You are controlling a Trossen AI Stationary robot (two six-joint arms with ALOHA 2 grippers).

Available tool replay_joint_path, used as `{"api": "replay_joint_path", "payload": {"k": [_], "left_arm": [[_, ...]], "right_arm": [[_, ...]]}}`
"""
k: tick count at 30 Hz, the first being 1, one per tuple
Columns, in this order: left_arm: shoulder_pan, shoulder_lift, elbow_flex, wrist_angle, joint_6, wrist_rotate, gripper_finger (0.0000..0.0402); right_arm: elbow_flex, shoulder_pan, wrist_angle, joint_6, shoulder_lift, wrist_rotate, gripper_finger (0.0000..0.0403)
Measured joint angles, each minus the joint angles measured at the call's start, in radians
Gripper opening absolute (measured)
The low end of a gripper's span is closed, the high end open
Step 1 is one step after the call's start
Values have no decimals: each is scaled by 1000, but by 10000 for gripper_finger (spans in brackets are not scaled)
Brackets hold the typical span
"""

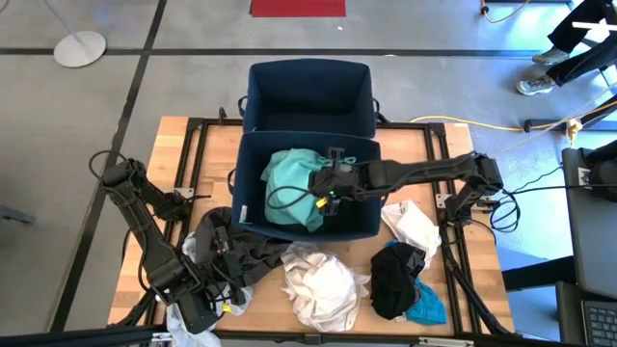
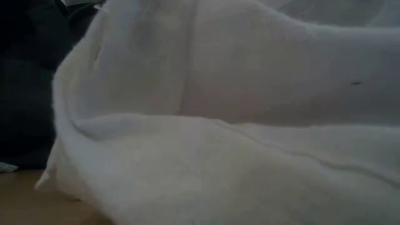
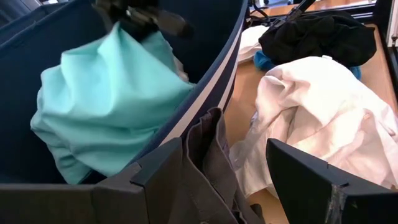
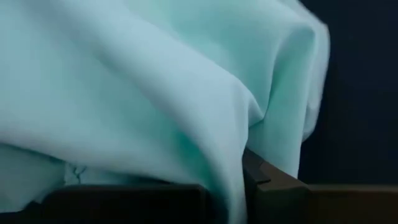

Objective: Sort clothes
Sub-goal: Put the light blue short pants into the bottom blue laundry bin

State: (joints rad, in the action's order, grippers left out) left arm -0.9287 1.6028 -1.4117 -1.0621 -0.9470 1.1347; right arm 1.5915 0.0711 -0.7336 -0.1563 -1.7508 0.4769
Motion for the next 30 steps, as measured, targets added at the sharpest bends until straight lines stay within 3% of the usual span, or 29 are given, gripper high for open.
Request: {"api": "replay_joint_path", "payload": {"k": [10, 16, 22, 26, 30], "left_arm": [[0, 0, 0, 0, 0, 0, 224], [0, 0, 0, 0, 0, -4, 224], [0, 0, 0, 0, 0, -6, 224], [0, 0, 0, 0, 3, -7, 224], [0, 0, 1, 0, 8, -9, 224]], "right_arm": [[-30, -2, 41, 80, 0, -1, 38], [-19, 0, 10, 103, 0, -52, 124], [120, 2, -129, 142, 0, -77, 213], [254, 17, -256, 194, 0, -133, 246], [385, 71, -395, 224, 0, -121, 259]]}}
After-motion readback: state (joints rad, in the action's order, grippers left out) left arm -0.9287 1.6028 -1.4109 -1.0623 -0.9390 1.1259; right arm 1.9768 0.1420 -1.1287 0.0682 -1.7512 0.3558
